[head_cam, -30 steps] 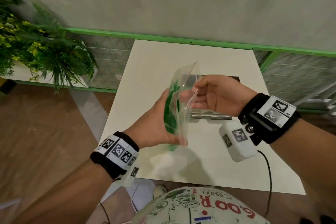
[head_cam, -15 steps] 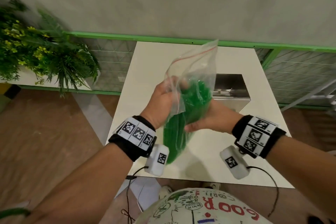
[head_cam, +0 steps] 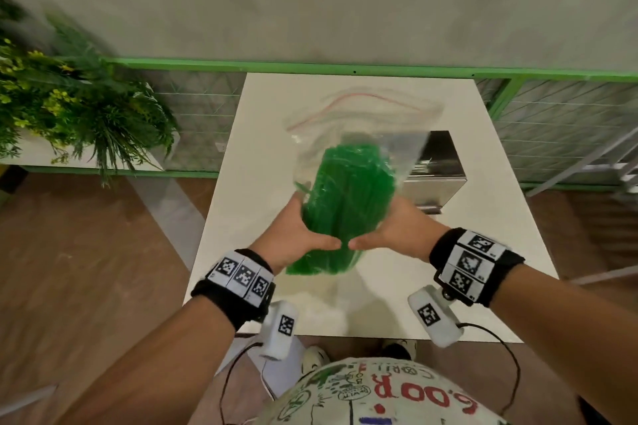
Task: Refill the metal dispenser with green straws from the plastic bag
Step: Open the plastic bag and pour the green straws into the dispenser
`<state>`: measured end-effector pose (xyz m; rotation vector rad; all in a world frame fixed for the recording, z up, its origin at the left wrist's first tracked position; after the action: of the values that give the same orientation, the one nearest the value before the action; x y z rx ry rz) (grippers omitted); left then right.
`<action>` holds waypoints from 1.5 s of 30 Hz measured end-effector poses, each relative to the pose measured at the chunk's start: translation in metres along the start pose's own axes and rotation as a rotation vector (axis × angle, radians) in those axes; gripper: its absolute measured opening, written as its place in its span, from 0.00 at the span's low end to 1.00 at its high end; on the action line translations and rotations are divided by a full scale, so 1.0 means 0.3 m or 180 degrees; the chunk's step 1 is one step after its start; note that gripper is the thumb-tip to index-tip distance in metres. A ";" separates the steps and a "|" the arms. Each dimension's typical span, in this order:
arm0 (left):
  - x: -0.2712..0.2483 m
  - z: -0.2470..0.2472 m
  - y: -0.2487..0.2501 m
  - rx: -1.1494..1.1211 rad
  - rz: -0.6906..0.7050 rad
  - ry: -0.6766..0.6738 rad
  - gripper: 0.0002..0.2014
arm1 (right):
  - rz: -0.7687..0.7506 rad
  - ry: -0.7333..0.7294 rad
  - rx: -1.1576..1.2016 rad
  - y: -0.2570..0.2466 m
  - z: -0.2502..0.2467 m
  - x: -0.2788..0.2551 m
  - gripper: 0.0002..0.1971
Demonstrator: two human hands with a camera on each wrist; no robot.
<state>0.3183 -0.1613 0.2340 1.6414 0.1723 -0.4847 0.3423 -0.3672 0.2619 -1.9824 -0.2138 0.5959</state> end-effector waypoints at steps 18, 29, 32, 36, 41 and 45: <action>0.005 0.100 0.085 -0.0408 0.0810 0.0058 0.43 | -0.0232 -0.0103 -0.0202 0.061 -0.020 0.004 0.29; 0.137 0.125 -0.092 -0.0493 0.0018 0.0362 0.23 | 0.0386 -0.0604 -0.0365 0.167 0.006 0.055 0.31; 0.126 0.131 -0.111 0.0006 -0.0362 0.0402 0.20 | 0.0321 -0.0410 0.0081 0.197 0.023 0.066 0.36; 0.104 0.116 -0.047 -0.0346 0.0388 0.0044 0.23 | 0.0092 -0.0209 0.0287 0.175 -0.007 0.064 0.37; 0.068 0.101 -0.071 0.0164 0.0205 -0.0591 0.51 | 0.0360 -0.0197 -0.0718 0.178 -0.009 0.056 0.35; 0.065 0.156 -0.071 -0.0670 0.0309 -0.0307 0.53 | 0.0251 0.0343 -0.0949 0.184 0.016 0.083 0.18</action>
<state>0.3178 -0.2073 0.2039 1.4108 0.0689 -0.4550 0.3556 -0.3797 0.2039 -2.3134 -0.1658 0.5288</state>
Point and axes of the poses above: each hand's wrist, its own x-axis towards the middle knuckle, its own z-axis out of the palm, y = z × x, the point moved 2 cm from there along x, towards the middle knuckle, and after that the axes turned 3 degrees about -x, right-handed, at the moved point
